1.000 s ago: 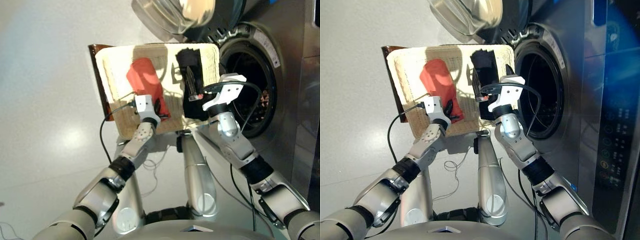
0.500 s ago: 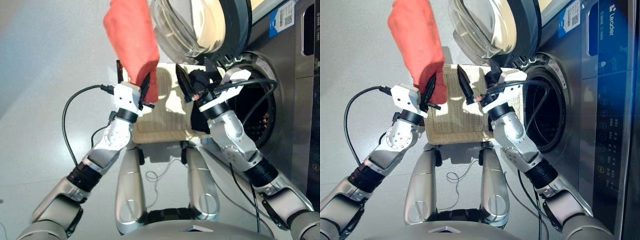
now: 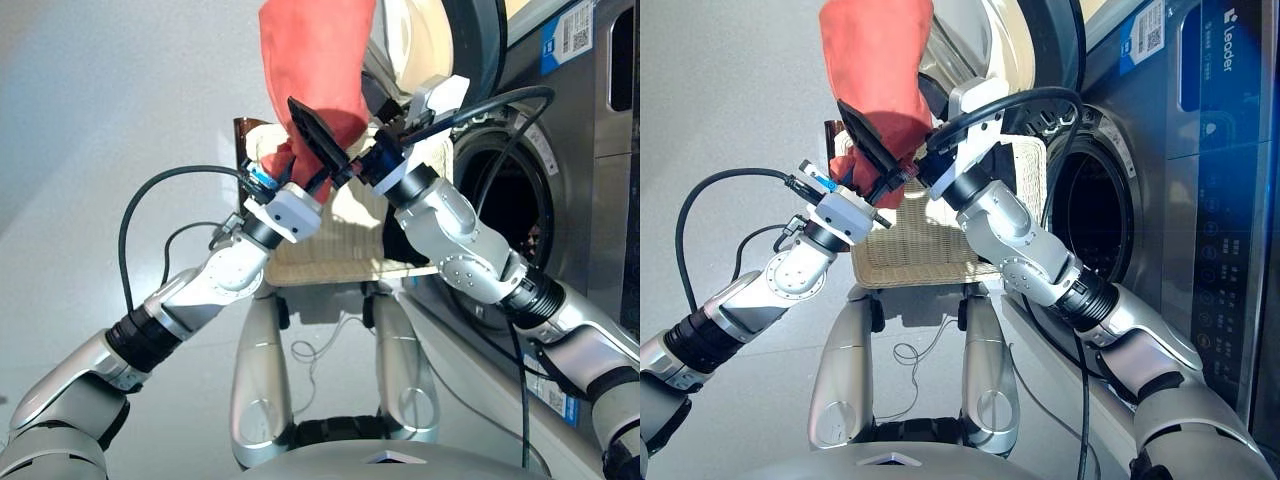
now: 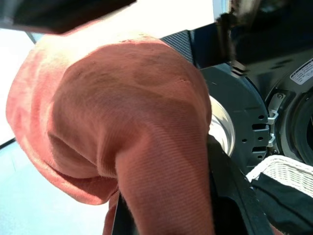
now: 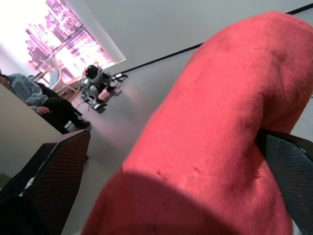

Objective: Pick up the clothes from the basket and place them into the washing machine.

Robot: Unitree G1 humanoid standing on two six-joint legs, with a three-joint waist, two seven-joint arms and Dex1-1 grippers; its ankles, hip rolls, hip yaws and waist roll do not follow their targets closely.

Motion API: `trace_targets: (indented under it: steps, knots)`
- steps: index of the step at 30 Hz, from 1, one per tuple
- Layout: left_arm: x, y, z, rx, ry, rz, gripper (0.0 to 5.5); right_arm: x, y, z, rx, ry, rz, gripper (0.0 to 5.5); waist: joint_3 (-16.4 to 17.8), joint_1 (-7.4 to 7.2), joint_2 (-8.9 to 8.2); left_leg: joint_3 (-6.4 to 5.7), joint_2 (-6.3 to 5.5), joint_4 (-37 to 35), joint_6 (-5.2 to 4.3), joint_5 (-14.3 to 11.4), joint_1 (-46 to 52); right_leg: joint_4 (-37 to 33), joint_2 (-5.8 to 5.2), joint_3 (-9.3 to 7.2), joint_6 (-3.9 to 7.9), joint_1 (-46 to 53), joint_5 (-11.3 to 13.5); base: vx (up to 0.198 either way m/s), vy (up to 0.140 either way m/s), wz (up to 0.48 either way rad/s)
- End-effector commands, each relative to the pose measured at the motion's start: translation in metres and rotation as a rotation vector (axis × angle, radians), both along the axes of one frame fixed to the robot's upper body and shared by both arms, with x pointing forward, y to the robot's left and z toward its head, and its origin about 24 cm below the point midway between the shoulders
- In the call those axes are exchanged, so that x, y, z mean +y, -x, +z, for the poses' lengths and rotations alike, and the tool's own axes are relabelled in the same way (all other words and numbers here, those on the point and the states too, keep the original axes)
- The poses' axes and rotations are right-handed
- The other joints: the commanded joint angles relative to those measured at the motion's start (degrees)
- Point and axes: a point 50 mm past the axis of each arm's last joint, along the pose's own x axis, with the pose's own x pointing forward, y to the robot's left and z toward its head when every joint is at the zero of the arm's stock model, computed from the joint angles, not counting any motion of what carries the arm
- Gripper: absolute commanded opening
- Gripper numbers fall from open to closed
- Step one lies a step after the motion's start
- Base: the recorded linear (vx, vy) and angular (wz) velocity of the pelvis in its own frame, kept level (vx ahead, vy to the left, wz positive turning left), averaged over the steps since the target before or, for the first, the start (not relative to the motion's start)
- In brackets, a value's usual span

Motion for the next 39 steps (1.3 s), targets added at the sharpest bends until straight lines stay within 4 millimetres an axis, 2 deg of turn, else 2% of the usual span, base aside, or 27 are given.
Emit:
trace_targets:
  steps: [1, 5, 6, 7, 8, 9, 11, 13, 20, 26, 28, 29, 30, 31, 33, 34, 35, 38, 39]
  knots:
    - [-0.025, 0.028, 0.027, -0.186, -0.003, -0.195, 0.00, 0.004, 0.019, 0.041, -0.174, -0.043, 0.088, 5.50, -0.7, 0.36, 2.13, 0.42, -0.70, 3.8, -2.27, -3.3, 0.7, -2.1, -1.43, -0.45, 2.02, -2.9, 5.4, 0.000, 0.000, 0.000]
    - [-0.026, 0.027, 0.027, -0.200, -0.017, -0.191, 0.00, 0.003, 0.016, 0.038, -0.158, -0.043, 0.071, 5.50, -0.7, 0.48, 2.21, 0.42, -0.77, 4.0, -2.36, -3.3, 0.3, -1.9, -1.54, -0.60, 1.98, -3.1, 5.3, 0.000, 0.000, 0.000]
    - [-0.027, 0.027, 0.027, -0.205, -0.019, -0.191, 0.00, 0.003, 0.015, 0.037, -0.152, -0.042, 0.069, 4.40, -0.7, 0.46, 2.23, 0.42, -0.79, 4.1, -2.36, -3.3, 0.2, -1.8, -1.55, -0.67, 1.94, -3.2, 5.3, 0.000, 0.000, 0.000]
    - [-0.027, 0.028, 0.027, -0.211, -0.020, -0.189, 0.00, 0.002, 0.015, 0.036, -0.147, -0.044, 0.061, 4.03, -0.7, 0.45, 2.22, 0.40, -0.80, 4.3, -2.33, -3.4, 0.1, -1.8, -1.61, -0.70, 1.91, -3.3, 5.3, 0.000, 0.000, 0.000]
    - [-0.027, 0.028, 0.026, -0.216, -0.024, -0.184, 0.00, 0.001, 0.014, 0.035, -0.145, -0.045, 0.054, 2.87, -0.7, 0.47, 2.22, 0.40, -0.77, 4.4, -2.32, -3.4, -0.1, -1.7, -1.63, -0.72, 1.89, -3.5, 5.3, 0.000, 0.000, 0.000]
    - [-0.027, 0.028, 0.026, -0.222, -0.025, -0.181, 0.00, 0.000, 0.014, 0.034, -0.142, -0.046, 0.047, 2.55, -0.7, 0.46, 2.22, 0.37, -0.76, 4.5, -2.31, -3.4, -0.2, -1.6, -1.61, -0.70, 1.88, -3.6, 5.2, 0.000, 0.000, 0.000]
    - [-0.028, 0.027, 0.027, -0.244, -0.044, -0.174, 0.00, -0.003, 0.011, 0.032, -0.133, -0.055, 0.015, 0.91, -0.7, 0.54, 2.17, 0.35, -0.72, 4.7, -2.30, -3.5, -0.5, -1.5, -1.64, -0.63, 1.84, -3.7, 5.2, 0.000, 0.000, 0.000]
    - [-0.029, 0.028, 0.028, -0.263, -0.051, -0.173, 0.00, -0.005, 0.011, 0.032, -0.156, -0.055, -0.026, 0.00, -0.7, 0.47, 2.14, 0.40, -0.79, 4.7, -2.27, -3.6, -0.5, -1.5, -1.63, -0.68, 1.83, -3.8, 5.2, 0.000, 0.000, 0.000]
    - [-0.032, 0.029, 0.032, -0.305, -0.028, -0.170, 0.00, -0.015, 0.008, 0.028, -0.233, -0.044, -0.195, 0.00, -0.7, 0.31, 2.35, 0.17, -0.84, 5.0, -2.10, -3.7, -1.2, -1.4, -1.69, -0.62, 1.80, -4.2, 5.3, 0.000, 0.000, 0.000]
    - [-0.031, 0.028, 0.027, -0.290, 0.014, -0.152, 0.00, -0.033, -0.004, 0.006, -0.202, -0.038, -0.370, 0.00, -0.7, 0.11, 2.61, -0.02, -1.04, 5.2, -1.91, -3.7, -1.7, -1.4, -1.70, -0.42, 1.66, -4.5, 5.3, 0.000, 0.000, 0.000]
    - [-0.029, 0.028, 0.023, -0.244, 0.069, -0.145, 1.85, -0.047, -0.013, -0.012, -0.173, -0.016, -0.511, 0.00, -0.7, 0.05, 2.88, -0.20, -1.15, 5.2, -1.80, -3.7, -1.7, -1.3, -1.72, -0.45, 1.61, -4.3, 5.2, 0.000, 0.000, 0.000]
    - [-0.028, 0.027, 0.023, -0.238, 0.083, -0.142, 3.71, -0.052, -0.016, -0.020, -0.157, -0.002, -0.555, 0.00, -0.7, 0.04, 2.98, -0.29, -1.25, 5.2, -1.79, -3.6, -1.7, -1.4, -1.72, -0.40, 1.60, -4.3, 5.3, 0.000, 0.000, 0.000]
    - [-0.027, 0.027, 0.023, -0.230, 0.099, -0.138, 5.11, -0.061, -0.020, -0.030, -0.133, 0.015, -0.631, 0.00, -0.7, -0.06, 3.04, -0.40, -1.31, 5.3, -1.76, -3.6, -1.8, -1.4, -1.68, -0.36, 1.59, -4.2, 5.2, 0.000, 0.000, 0.000]
    - [-0.026, 0.026, 0.022, -0.207, 0.138, -0.140, 5.50, -0.076, -0.028, -0.051, -0.068, 0.041, -0.742, 0.00, -0.7, -0.21, 3.13, -0.58, -1.58, 5.2, -1.67, -3.6, -1.7, -1.5, -1.71, -0.40, 1.56, -4.2, 5.2, 0.000, 0.000, 0.000]
    - [-0.029, 0.026, 0.019, -0.168, 0.172, -0.151, 5.50, -0.092, -0.035, -0.072, 0.010, 0.061, -0.852, 0.00, -0.7, -0.19, 3.31, -1.00, -1.76, 5.5, -1.59, -3.9, -1.6, -1.2, -1.68, -0.49, 1.48, -3.9, 4.7, 0.000, 0.000, 0.000]
    - [-0.030, 0.025, 0.018, -0.155, 0.185, -0.157, 5.50, -0.099, -0.039, -0.080, 0.048, 0.053, -0.902, 0.00, -0.7, -0.15, 3.38, -1.12, -1.86, 5.5, -1.58, -3.9, -1.6, -1.2, -1.69, -0.48, 1.46, -3.8, 4.7, 0.000, 0.000, 0.000]
    - [-0.030, 0.025, 0.019, -0.158, 0.185, -0.157, 5.50, -0.099, -0.039, -0.078, 0.045, 0.051, -0.902, 0.00, -0.7, -0.17, 3.35, -1.13, -1.91, 5.4, -1.56, -3.6, -1.9, -1.3, -1.72, -0.47, 1.45, -4.1, 5.1, 0.000, 0.000, 0.000]
    - [-0.033, 0.024, 0.017, -0.093, 0.244, -0.192, 5.50, -0.125, -0.053, -0.111, 0.176, 0.088, -1.122, 0.00, -0.7, 0.17, 3.90, -1.56, -2.16, 5.5, -1.52, -4.0, -1.7, -1.2, -1.78, -0.53, 1.48, -3.6, 4.6, 0.000, 0.000, 0.000]
    - [-0.033, 0.024, 0.018, -0.097, 0.243, -0.192, 5.50, -0.125, -0.054, -0.110, 0.172, 0.085, -1.123, 0.00, -0.7, 0.13, 3.86, -1.56, -2.22, 5.3, -1.49, -3.6, -2.0, -1.4, -1.81, -0.52, 1.47, -3.9, 5.0, 0.000, 0.000, 0.000]
